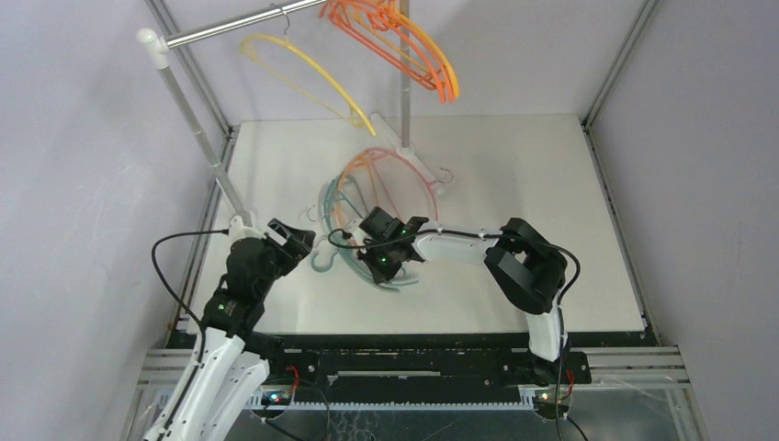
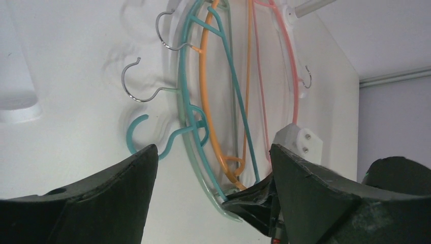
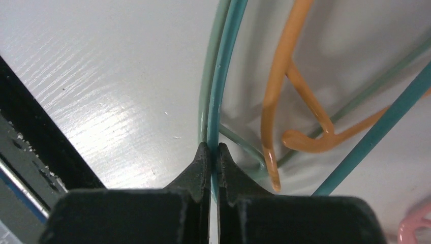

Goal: Organize the hangers

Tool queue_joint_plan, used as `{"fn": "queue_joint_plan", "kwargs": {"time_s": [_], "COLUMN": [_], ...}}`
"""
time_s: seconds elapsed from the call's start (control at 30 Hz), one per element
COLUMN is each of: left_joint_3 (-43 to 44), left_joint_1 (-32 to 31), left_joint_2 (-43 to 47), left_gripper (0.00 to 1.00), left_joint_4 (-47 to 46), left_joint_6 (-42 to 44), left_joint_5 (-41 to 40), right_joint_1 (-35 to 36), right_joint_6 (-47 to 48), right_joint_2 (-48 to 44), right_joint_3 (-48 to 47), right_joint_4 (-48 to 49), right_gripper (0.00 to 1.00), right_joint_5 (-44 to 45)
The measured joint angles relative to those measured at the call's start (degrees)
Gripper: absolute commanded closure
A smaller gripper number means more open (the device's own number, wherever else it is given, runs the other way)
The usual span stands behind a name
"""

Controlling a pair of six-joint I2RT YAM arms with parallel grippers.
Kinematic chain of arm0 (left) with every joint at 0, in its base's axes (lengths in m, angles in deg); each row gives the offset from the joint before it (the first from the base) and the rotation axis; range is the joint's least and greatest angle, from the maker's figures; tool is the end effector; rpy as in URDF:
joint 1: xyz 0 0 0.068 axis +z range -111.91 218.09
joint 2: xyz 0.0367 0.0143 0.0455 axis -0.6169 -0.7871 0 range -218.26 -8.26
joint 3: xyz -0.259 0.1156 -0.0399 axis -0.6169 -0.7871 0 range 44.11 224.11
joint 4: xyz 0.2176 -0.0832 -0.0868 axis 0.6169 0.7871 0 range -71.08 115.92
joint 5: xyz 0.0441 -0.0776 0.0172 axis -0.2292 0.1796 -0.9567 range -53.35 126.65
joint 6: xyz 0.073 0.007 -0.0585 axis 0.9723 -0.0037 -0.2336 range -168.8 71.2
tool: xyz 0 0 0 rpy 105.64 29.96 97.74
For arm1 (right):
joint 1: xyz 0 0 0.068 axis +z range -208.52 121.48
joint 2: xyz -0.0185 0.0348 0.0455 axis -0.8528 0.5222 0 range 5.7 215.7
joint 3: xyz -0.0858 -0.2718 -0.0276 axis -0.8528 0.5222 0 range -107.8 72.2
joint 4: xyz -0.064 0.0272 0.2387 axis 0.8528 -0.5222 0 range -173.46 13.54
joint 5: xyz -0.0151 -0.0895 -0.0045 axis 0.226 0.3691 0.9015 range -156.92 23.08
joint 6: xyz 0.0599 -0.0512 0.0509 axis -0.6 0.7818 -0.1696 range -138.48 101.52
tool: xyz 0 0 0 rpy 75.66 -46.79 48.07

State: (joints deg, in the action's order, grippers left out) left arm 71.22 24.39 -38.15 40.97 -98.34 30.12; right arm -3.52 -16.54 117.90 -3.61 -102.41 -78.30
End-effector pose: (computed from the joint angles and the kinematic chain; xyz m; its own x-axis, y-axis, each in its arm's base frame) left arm 0.1542 -0.0277 0.2345 -0.3674 -0.6885 -0.6253 -0.2228 0.7179 -0.6596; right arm 0.2269 0.3534 0.1430 -0.4789 -0.7416 -0.4698 -0.8722 0.4626 0.1589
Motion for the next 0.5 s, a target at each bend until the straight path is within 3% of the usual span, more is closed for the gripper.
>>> {"fn": "queue_joint_plan", "kwargs": {"time_s": [0.13, 0.5], "left_joint_3": [1.38, 14.78], "left_joint_1": [0.0, 0.09], "left_joint_2": [0.9, 1.11], "left_gripper": [0.14, 0.14], "left_joint_4": [1.86, 2.51], "left_joint_6": [0.0, 0.59], "left_joint_5": [-0.87, -3.91], "right_joint_1": [-2.58, -13.05], "right_joint_6": [-1.07, -7.74], "right_joint_2": [-2.4, -21.77], "right_joint_3": [-0.55, -3.54], "right_joint_4": [-2.36, -6.21], "right_gripper": [1.0, 1.0], "right_joint_5": [-3.34, -21.0]}}
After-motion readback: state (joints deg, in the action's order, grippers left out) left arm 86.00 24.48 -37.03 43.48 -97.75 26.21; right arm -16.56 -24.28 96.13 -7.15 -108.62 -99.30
